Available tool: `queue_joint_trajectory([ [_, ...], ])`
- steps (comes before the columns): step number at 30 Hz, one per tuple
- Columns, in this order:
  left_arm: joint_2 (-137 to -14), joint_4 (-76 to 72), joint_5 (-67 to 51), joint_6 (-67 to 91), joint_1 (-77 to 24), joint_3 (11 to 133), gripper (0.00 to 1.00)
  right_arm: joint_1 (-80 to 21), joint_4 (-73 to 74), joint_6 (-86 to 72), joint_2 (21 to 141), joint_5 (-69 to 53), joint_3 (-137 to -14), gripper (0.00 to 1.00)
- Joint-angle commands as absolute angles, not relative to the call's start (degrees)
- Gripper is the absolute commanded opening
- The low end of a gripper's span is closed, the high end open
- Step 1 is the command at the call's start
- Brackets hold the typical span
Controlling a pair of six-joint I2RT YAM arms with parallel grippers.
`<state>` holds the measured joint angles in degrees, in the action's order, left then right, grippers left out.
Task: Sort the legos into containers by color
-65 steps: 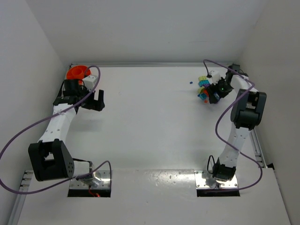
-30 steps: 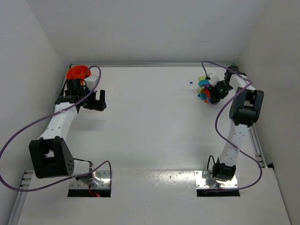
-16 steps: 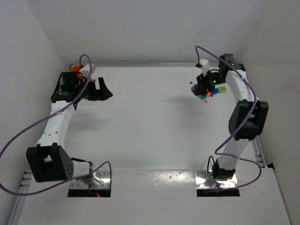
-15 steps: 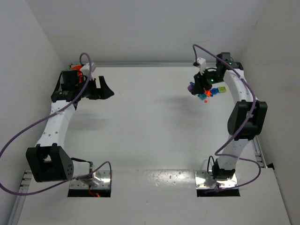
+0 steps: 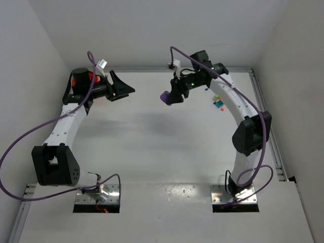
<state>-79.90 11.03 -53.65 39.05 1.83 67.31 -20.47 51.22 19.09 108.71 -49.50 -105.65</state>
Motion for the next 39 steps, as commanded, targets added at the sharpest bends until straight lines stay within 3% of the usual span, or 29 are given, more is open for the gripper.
queue_joint_trajectory([
  [1,-80.3,5.4,-58.2,46.0,1.3,66.4,0.82,-24.9,47.0,15.9,108.5,-47.7,-108.4,0.15],
  [4,-80.3,5.4,-58.7,46.0,0.2,66.4,0.78,-28.2,45.4,15.9,109.1,-43.8,-108.9,0.15],
  [7,-80.3,4.8,-61.4,45.4,0.2,65.7,0.66,-30.1,44.7,15.9,109.6,-40.8,-109.5,0.15],
  [13,-80.3,4.8,-66.1,43.9,-1.0,63.4,0.66,-32.3,44.8,18.6,110.7,-38.6,-112.0,0.15],
  [16,-80.3,4.8,-66.7,43.9,-2.0,62.3,0.76,-33.8,44.8,19.2,110.7,-37.5,-112.0,0.15],
  [20,-80.9,4.1,-67.4,43.9,-3.5,62.3,0.81,-35.3,44.3,21.1,110.7,-35.9,-112.0,0.15],
  [29,-81.4,2.8,-67.9,45.0,-5.1,61.8,0.82,-39.2,43.5,24.3,109.3,-32.0,-109.2,0.15],
  [39,-80.8,1.8,-67.9,45.0,-5.1,57.4,0.63,-39.7,43.0,24.3,109.3,-30.4,-109.7,0.15],
])
